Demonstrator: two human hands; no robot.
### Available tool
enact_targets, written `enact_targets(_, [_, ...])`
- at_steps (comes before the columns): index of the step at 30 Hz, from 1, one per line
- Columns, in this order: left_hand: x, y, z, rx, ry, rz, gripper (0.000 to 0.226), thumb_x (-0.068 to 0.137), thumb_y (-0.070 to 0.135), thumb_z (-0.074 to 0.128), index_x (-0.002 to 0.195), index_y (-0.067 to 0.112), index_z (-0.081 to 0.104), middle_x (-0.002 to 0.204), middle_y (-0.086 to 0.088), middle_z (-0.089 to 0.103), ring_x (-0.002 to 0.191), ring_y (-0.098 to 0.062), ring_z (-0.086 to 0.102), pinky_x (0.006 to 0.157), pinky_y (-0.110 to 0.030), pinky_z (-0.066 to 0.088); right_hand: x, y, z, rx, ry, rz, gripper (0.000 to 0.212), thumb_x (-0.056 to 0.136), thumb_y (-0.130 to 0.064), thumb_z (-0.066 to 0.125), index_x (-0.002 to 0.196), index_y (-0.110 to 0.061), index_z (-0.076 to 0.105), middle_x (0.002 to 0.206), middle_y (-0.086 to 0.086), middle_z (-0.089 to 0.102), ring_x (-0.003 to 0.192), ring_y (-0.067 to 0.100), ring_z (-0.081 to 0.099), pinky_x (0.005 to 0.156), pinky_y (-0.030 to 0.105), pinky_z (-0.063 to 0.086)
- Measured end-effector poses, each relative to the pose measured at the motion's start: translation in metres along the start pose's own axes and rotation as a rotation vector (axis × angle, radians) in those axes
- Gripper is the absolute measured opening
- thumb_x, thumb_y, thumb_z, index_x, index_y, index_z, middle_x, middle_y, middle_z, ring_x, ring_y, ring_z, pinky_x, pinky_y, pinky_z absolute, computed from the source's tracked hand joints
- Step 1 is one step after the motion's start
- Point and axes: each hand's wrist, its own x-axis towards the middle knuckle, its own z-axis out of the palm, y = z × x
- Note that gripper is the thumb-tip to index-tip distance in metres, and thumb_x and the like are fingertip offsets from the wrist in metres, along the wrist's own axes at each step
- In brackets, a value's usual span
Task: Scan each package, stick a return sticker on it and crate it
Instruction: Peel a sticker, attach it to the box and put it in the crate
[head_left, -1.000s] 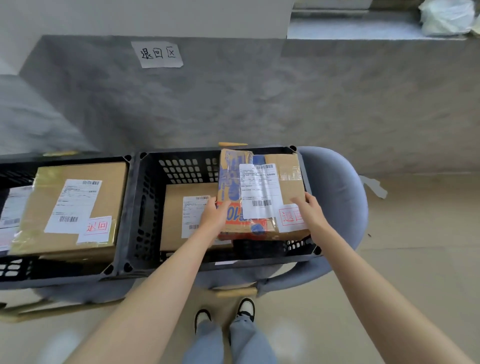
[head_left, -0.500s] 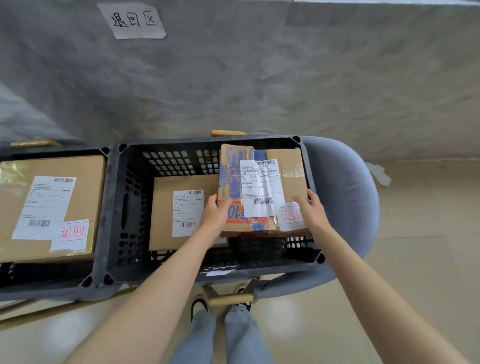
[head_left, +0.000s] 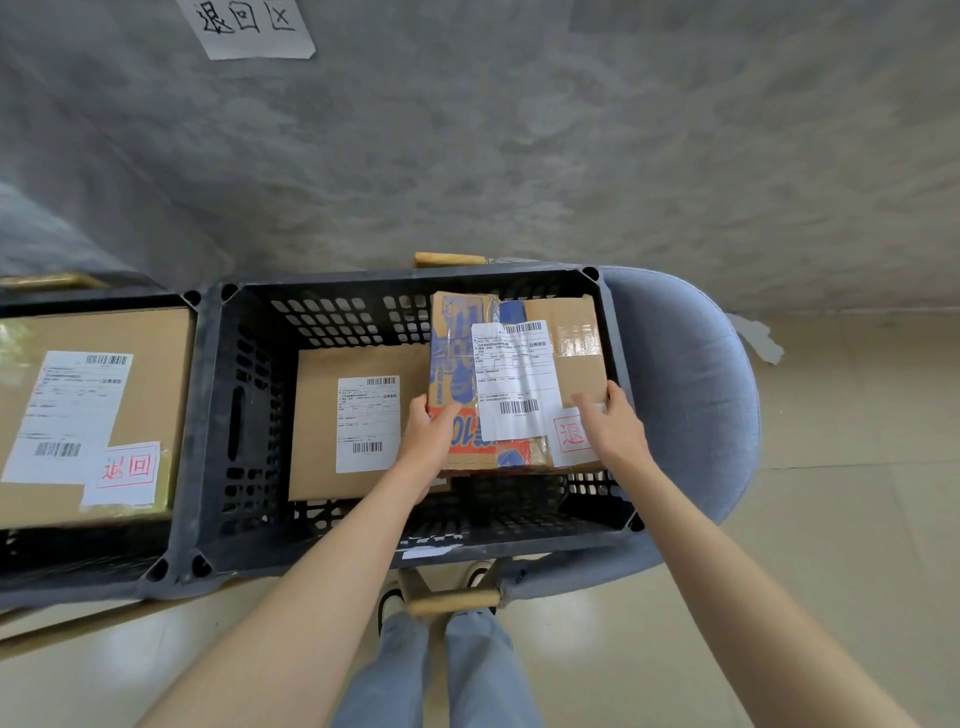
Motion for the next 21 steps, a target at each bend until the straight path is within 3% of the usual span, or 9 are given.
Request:
enact_targets(5, [0.0,-0.002,0.003,-0.002,0.005,-0.017,0.041,0.098,0.034,0.046,0.133,0.017,0.031,0.113,-0.005,0.06,0.088,-0.014,0.063,0.077,-0.033,0.053,-0.01,-0.004,0.004,-0.011,0.164,-0.018,0.043,0.097,-0.035,0.045,0.13,-0.007,0.048,0.112,0.008,0.063,0.083,0.017,0.058,0.057,0.023,0.042])
enact_targets(8, [0.003,-0.004,0.004,0.006,0.016,-0.026,0.04,0.098,0.034,0.046,0.131,0.018,0.031,0.111,-0.004,0.06,0.089,-0.014,0.064,0.082,-0.037,0.054,-0.017,-0.007,0.005,-0.035,0.255,-0.027,0.033,0.098,-0.029,0.044,0.116,-0.004,0.055,0.092,0.002,0.055,0.077,0.014,0.051,0.056,0.023,0.035])
enact_targets(11, [0.006,-0.007,0.007,0.029,0.039,-0.04,0.042,0.097,0.037,0.047,0.131,0.018,0.031,0.11,-0.003,0.062,0.093,-0.018,0.065,0.091,-0.044,0.052,-0.019,-0.006,0.006,-0.054,0.338,-0.014,0.024,0.097,-0.025,0.041,0.084,-0.008,0.05,0.07,-0.002,0.049,0.063,0.014,0.047,0.049,0.022,0.029])
enact_targets(13, [0.006,-0.007,0.008,0.028,0.046,-0.049,0.043,0.097,0.036,0.047,0.131,0.018,0.03,0.111,-0.004,0.061,0.093,-0.018,0.065,0.088,-0.041,0.052,-0.018,-0.003,0.008,-0.076,0.377,-0.028,0.027,0.096,-0.026,0.04,0.077,-0.009,0.049,0.065,-0.002,0.047,0.058,0.014,0.046,0.048,0.023,0.028])
enact_targets(17, [0.005,-0.005,0.011,0.015,0.041,-0.055,0.04,0.098,0.034,0.047,0.13,0.018,0.028,0.114,-0.006,0.06,0.092,-0.016,0.064,0.072,-0.029,0.051,-0.017,-0.002,0.009,-0.07,0.404,-0.038,0.03,0.095,-0.029,0.041,0.084,-0.007,0.058,0.078,0.005,0.061,0.072,0.022,0.058,0.061,0.03,0.043])
enact_targets(19, [0.007,-0.006,0.012,0.024,0.045,-0.062,0.038,0.097,0.034,0.048,0.126,0.02,0.027,0.115,-0.006,0.06,0.094,-0.017,0.064,0.079,-0.034,0.052,-0.018,-0.005,0.006,-0.077,0.417,-0.044,0.035,0.094,-0.031,0.041,0.102,-0.007,0.066,0.091,0.007,0.068,0.083,0.024,0.064,0.071,0.035,0.049])
enact_targets(21, [0.011,-0.009,0.013,0.037,0.051,-0.072,0.037,0.096,0.035,0.051,0.12,0.022,0.026,0.117,-0.007,0.058,0.098,-0.02,0.064,0.087,-0.04,0.052,-0.02,-0.008,0.003,-0.085,0.406,-0.053,0.032,0.095,-0.029,0.043,0.11,-0.011,0.065,0.098,0.004,0.068,0.086,0.02,0.062,0.071,0.032,0.045])
